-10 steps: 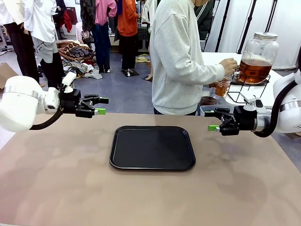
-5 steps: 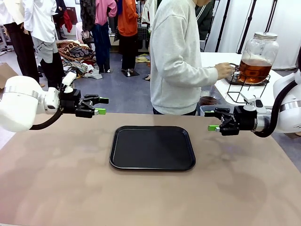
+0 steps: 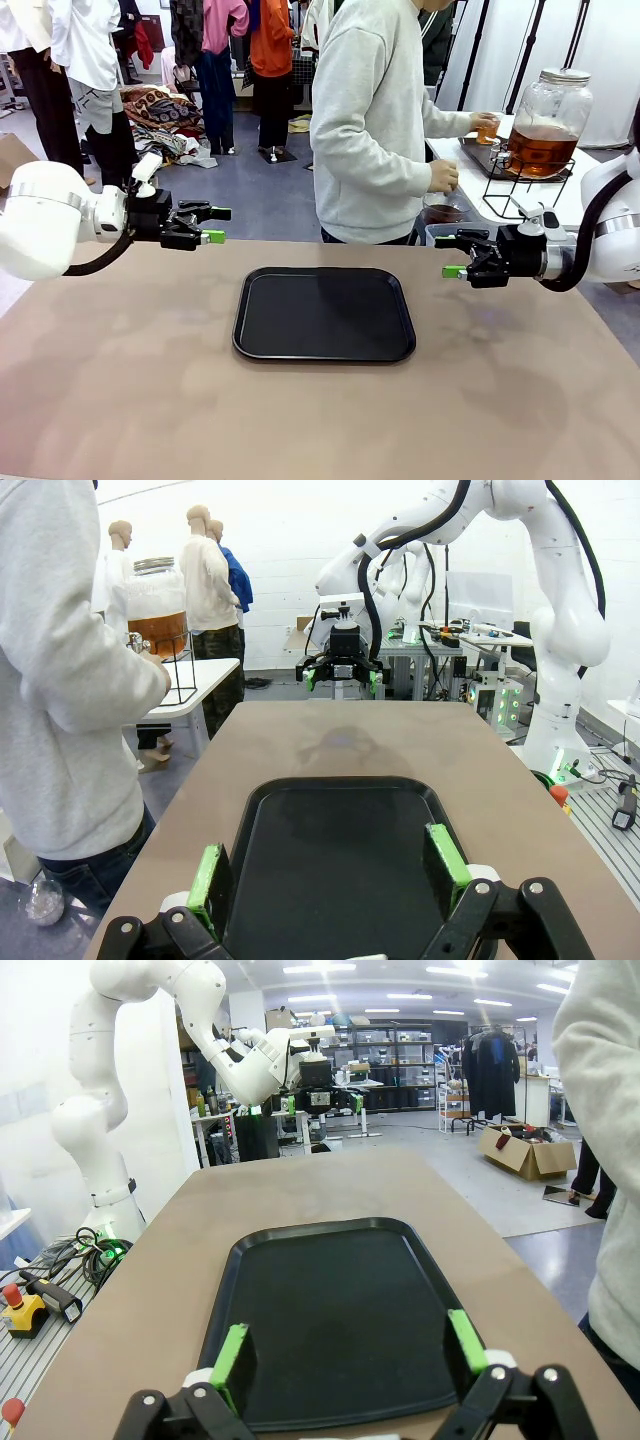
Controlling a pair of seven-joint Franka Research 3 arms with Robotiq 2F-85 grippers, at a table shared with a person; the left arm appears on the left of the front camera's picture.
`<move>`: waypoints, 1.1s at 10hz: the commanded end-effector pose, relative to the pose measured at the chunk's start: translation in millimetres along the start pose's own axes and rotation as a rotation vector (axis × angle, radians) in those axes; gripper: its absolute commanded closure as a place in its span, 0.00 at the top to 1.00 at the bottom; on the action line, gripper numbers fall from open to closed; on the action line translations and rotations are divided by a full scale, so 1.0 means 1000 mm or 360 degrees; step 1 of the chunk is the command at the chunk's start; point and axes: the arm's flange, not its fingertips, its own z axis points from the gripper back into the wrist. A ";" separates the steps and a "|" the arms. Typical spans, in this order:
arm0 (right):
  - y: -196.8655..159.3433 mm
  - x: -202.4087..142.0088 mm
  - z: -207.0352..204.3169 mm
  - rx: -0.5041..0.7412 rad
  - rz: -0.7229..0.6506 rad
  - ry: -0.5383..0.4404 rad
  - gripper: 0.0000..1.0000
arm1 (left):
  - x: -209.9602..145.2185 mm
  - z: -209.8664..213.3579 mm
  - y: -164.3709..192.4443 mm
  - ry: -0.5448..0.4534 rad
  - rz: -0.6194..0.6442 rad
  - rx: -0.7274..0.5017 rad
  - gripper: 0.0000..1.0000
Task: Pour the drink into the iced cup.
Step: Open the gripper to release the iced cup you were holding.
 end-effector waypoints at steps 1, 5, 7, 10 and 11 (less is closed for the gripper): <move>-0.001 0.002 0.000 -0.0001 0.0007 0.0003 1.00 | 0.001 0.000 -0.001 -0.0014 -0.0002 0.0016 1.00; -0.001 0.002 0.000 -0.0001 0.0007 0.0003 1.00 | 0.001 0.000 -0.001 -0.0014 -0.0002 0.0016 1.00; -0.001 0.002 0.000 -0.0001 0.0007 0.0003 1.00 | 0.001 0.000 -0.001 -0.0014 -0.0002 0.0016 1.00; -0.001 0.002 0.000 -0.0001 0.0007 0.0003 1.00 | 0.001 0.000 -0.001 -0.0014 -0.0002 0.0016 1.00; -0.001 0.002 0.000 -0.0001 0.0007 0.0003 1.00 | 0.001 0.000 -0.001 -0.0014 -0.0002 0.0016 1.00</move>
